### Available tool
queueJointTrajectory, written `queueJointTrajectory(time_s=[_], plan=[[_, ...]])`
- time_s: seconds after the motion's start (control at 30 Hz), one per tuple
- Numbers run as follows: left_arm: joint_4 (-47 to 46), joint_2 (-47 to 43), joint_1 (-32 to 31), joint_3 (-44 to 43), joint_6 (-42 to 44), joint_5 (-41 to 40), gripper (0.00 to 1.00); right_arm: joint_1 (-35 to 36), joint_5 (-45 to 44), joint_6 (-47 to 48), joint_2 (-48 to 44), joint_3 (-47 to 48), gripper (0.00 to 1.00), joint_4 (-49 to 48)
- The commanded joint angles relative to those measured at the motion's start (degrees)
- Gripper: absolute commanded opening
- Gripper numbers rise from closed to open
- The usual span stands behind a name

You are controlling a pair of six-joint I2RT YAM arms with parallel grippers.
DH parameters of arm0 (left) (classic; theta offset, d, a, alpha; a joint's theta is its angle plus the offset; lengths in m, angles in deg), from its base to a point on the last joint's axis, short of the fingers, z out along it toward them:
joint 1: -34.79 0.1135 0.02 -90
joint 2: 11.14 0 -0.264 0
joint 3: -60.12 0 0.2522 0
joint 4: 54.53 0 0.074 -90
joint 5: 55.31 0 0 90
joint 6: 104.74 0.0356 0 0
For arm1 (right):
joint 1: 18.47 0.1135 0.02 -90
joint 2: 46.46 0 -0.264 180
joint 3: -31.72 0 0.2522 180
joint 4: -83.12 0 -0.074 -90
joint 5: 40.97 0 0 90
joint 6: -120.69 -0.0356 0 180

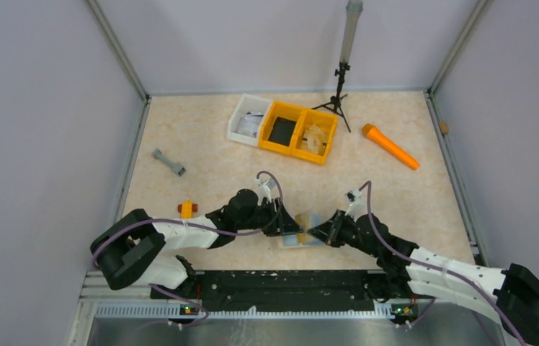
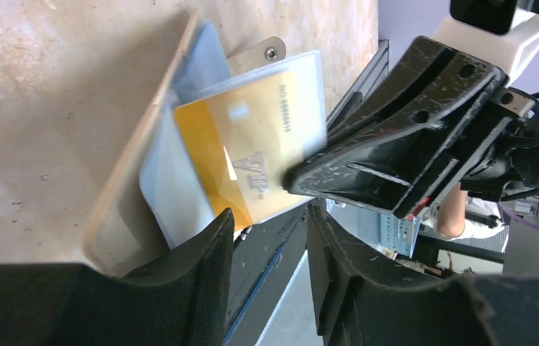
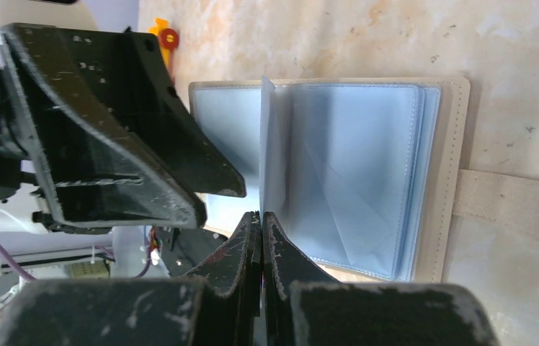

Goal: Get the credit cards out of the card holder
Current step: Remove the credit card from the card holder.

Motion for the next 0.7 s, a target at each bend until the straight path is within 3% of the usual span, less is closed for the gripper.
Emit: queueJointTrajectory(time_s=[0.0, 0.67], plan=[[-6.95, 0.38, 0.61, 1.26, -1.60, 0.59, 0.45, -0.53, -0.09, -0.38, -2.79, 2.24, 0.00, -1.17], [-4.93, -2.08, 1.21, 3.76, -1.87, -2.26, 0.47, -0.54, -0.43, -2.59, -7.55, 0.46, 0.00, -4.03]])
